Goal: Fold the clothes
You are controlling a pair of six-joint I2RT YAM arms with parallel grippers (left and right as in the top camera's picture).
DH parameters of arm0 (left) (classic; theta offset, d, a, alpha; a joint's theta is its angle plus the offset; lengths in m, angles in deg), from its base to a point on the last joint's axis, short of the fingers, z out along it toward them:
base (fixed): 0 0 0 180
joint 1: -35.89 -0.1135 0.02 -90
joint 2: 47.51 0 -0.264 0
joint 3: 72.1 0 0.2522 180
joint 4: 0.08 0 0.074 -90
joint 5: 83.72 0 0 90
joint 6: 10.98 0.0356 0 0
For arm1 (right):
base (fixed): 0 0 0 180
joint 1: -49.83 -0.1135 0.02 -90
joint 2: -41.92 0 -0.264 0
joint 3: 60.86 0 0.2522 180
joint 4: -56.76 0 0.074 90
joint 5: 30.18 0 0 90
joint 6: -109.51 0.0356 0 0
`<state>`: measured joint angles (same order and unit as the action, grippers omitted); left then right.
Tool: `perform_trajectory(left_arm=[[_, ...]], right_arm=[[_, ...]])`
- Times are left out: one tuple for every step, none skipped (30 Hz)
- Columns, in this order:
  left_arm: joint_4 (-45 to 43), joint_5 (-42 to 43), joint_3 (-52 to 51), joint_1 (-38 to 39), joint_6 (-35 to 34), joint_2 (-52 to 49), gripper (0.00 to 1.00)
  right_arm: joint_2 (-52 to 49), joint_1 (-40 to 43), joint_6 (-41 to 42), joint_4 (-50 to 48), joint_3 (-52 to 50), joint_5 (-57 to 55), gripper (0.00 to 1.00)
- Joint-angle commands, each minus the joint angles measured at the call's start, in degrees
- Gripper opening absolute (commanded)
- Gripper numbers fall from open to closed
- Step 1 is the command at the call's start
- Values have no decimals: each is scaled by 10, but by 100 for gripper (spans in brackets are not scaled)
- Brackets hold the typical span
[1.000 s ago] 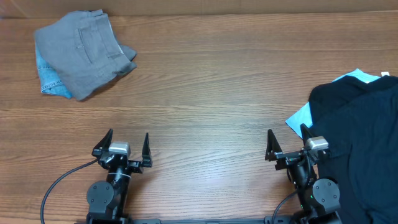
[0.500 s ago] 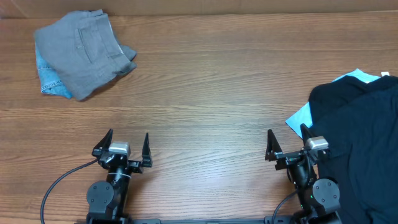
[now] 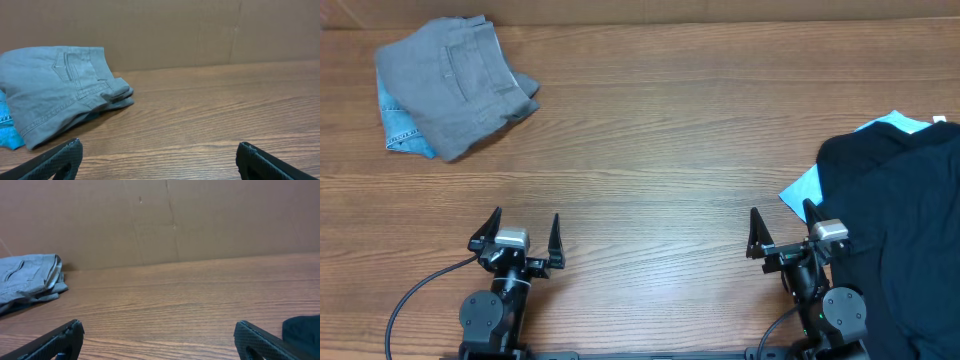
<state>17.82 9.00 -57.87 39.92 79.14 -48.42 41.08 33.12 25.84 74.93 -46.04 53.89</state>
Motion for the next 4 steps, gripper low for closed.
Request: perform_trajectory(left_arm=[[1,-4,-2,-3,-5,2,100],[1,-3,-2,-3,-5,2,100],[1,-4,-2,-3,-5,2,100],[1,-4,-2,-3,-5,2,100]], right_arm=[[7,-3,-2,-3,-6,0,100],[7,-3,-2,-3,-6,0,100],[7,-3,-2,-3,-6,0,100],[7,-3,-2,-3,-6,0,100]])
